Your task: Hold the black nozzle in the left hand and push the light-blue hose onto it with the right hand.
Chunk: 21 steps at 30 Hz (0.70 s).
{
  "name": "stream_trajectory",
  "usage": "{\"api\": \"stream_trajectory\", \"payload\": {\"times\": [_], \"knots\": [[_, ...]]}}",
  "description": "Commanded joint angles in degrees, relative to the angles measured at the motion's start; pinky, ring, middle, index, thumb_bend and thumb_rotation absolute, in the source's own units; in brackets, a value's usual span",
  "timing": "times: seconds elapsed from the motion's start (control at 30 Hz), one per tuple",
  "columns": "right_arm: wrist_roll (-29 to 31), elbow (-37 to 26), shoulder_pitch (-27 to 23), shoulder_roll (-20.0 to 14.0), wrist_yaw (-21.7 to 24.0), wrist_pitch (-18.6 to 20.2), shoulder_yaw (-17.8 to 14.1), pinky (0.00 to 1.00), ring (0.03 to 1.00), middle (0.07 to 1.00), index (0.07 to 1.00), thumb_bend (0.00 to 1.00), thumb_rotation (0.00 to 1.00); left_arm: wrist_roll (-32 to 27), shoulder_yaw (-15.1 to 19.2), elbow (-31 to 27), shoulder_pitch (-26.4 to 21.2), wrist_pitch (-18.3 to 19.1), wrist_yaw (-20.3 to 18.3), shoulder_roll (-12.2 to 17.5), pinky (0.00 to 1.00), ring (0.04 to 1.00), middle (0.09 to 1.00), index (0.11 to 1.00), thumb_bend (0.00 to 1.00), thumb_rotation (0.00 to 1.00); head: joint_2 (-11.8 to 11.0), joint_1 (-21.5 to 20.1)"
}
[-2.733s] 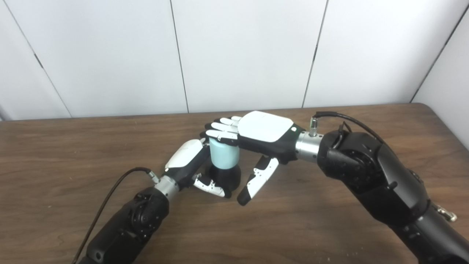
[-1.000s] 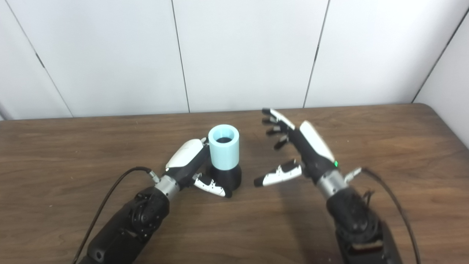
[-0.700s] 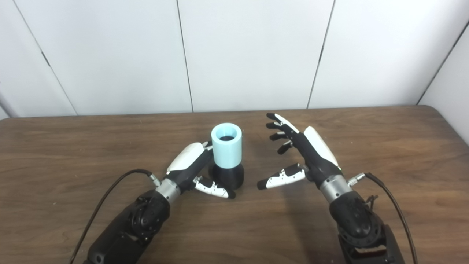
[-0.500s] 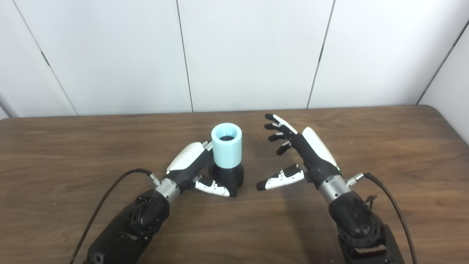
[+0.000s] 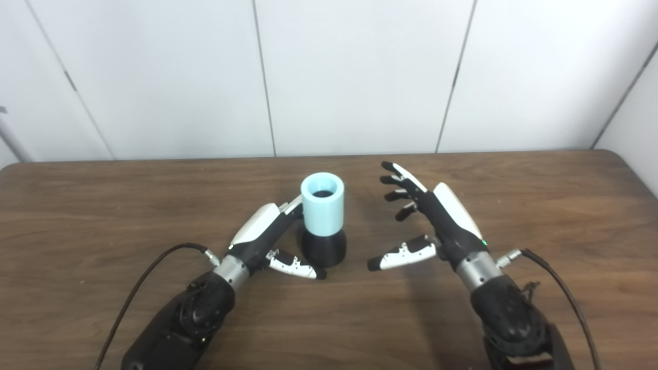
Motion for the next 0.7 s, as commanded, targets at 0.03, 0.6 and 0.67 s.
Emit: {"api": "stream_trajectory", "payload": {"times": [0.03, 0.6, 0.67], "knots": [[1.24, -0.34, -0.77, -0.46, -1.09, -2.85, -0.22, 0.58, 0.774, 0.872, 0.948, 0.82, 0.01, -0.20, 3.24, 0.66, 1.72, 4.64, -0.31, 2.84, 1.00, 0.977, 0.953, 0.975, 0.84, 0.13, 0.01, 0.20], [2.95, 0.06, 0.97, 1.88, -4.99, -3.10, -2.00, 0.58, 0.744, 0.836, 0.861, 0.73, 0.00, -13.48, 16.93, -6.00, 5.30, 4.08, 1.67, -1.78, 0.53, 0.655, 0.687, 0.727, 0.74, 0.02, -0.29, -0.96], [3.52, 0.07, 1.53, 3.49, -7.19, -3.65, -3.02, 0.55, 0.721, 0.799, 0.821, 0.70, 0.00, -16.17, 19.48, -7.36, 5.93, 3.22, 3.27, -3.01, 0.49, 0.611, 0.646, 0.678, 0.71, 0.00, -0.39, -1.03]]}}
